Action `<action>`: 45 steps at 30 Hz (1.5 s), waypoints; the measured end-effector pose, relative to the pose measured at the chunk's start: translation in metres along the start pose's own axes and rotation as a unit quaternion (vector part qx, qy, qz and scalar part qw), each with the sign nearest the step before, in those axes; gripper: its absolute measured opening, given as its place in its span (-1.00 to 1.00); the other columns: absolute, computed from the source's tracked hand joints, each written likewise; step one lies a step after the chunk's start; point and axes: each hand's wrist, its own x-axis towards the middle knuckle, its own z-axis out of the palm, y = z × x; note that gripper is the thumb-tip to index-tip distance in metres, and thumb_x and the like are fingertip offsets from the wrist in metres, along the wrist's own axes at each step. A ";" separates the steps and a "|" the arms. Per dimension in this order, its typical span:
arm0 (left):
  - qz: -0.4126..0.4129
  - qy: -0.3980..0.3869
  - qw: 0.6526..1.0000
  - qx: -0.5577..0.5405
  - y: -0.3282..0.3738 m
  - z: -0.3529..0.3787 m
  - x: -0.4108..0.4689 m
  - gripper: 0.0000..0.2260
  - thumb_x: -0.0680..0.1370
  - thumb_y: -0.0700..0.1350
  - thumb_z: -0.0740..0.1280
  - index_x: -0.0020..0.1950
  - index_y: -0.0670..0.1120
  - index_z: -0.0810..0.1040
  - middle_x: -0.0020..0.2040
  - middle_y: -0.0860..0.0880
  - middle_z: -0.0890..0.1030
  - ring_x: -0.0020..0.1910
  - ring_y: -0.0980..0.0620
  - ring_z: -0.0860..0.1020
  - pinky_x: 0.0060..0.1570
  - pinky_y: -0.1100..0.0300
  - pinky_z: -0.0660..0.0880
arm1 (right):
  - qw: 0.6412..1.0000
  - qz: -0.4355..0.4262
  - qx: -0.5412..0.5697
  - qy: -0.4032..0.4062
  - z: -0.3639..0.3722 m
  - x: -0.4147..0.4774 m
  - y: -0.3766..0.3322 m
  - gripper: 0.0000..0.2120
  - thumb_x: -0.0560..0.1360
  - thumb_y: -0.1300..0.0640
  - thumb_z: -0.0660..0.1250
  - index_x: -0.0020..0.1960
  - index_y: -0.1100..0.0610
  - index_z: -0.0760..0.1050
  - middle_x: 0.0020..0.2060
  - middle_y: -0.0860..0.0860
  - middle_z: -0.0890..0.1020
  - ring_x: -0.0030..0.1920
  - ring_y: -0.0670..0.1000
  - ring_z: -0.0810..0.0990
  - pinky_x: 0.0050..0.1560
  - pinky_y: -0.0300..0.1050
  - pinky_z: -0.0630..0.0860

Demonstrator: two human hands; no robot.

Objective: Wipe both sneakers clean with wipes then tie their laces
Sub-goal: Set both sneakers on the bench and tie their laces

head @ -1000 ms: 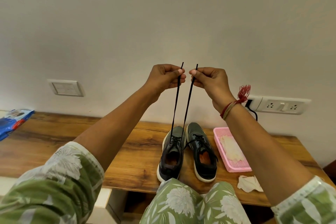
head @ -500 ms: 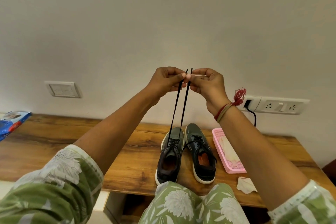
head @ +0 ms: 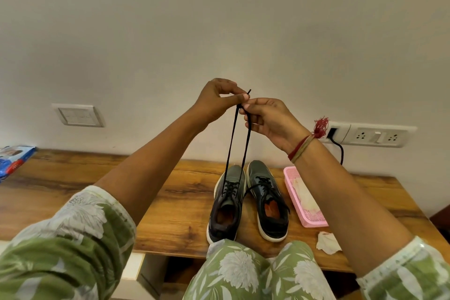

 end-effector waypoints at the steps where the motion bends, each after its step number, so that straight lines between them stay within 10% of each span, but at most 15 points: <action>1: 0.000 -0.010 1.000 -0.010 0.002 -0.002 0.000 -0.92 0.50 -0.16 0.43 -0.03 -0.07 0.67 -0.01 0.10 0.55 0.02 0.35 0.46 -0.05 0.48 0.32 | 1.000 0.004 0.005 -0.013 -0.001 0.000 0.000 -0.91 0.54 0.27 0.30 -0.03 0.21 0.58 -0.24 0.05 0.62 -0.29 -0.08 0.56 -0.22 -0.23 0.57; 13: -0.140 -0.200 0.963 -0.111 -0.019 0.006 -0.020 -0.60 0.68 0.09 -0.03 0.11 -0.10 0.51 -0.20 -0.09 0.62 -0.17 -0.03 0.64 0.04 0.07 0.56 | 0.991 0.045 0.117 -0.036 -0.012 0.006 0.005 -0.94 0.54 0.23 0.30 -0.10 0.19 0.53 -0.40 -0.03 0.60 -0.35 -0.12 0.52 -0.27 -0.27 0.55; 19: -0.163 -0.175 0.952 -0.190 -0.016 -0.008 -0.014 -0.78 0.66 -0.23 0.08 0.13 -0.08 0.51 -0.30 -0.04 0.58 -0.29 0.01 0.57 -0.18 0.18 0.56 | 0.986 -0.078 -0.134 -0.055 -0.024 0.007 0.009 -0.96 0.49 0.26 0.38 -0.10 0.22 0.59 -0.28 0.01 0.61 -0.30 -0.10 0.58 -0.16 -0.24 0.56; 32: -0.161 -0.193 0.951 -0.180 -0.019 -0.020 -0.020 -0.78 0.64 -0.29 0.16 0.10 -0.10 0.58 -0.16 -0.07 0.67 -0.22 0.07 0.65 -0.16 0.23 0.60 | 0.658 -0.485 -0.576 0.033 -0.019 0.011 0.023 -0.89 0.39 0.34 0.34 -0.18 0.22 0.63 -0.28 0.12 0.59 -0.38 0.16 0.56 -0.41 -0.06 0.51; 40: -0.089 -0.149 0.978 -0.117 -0.028 -0.014 -0.023 -0.84 0.60 -0.29 0.26 0.03 -0.13 0.62 -0.08 -0.06 0.68 -0.21 0.10 0.66 -0.08 0.23 0.60 | 0.779 -0.443 -0.434 0.093 -0.009 0.014 0.037 -0.96 0.40 0.20 0.45 -0.16 0.14 0.67 -0.26 0.02 0.61 -0.28 0.01 0.58 -0.29 -0.08 0.53; 45: -0.058 -0.099 0.991 -0.068 -0.033 -0.015 -0.024 -0.89 0.58 -0.18 0.32 0.00 -0.04 0.63 -0.08 0.01 0.68 -0.14 0.15 0.66 -0.06 0.28 0.55 | 0.961 -0.246 -0.081 0.097 -0.006 0.013 0.040 -0.92 0.37 0.27 0.49 -0.20 0.13 0.64 -0.19 0.04 0.66 -0.10 -0.02 0.64 -0.03 -0.19 0.56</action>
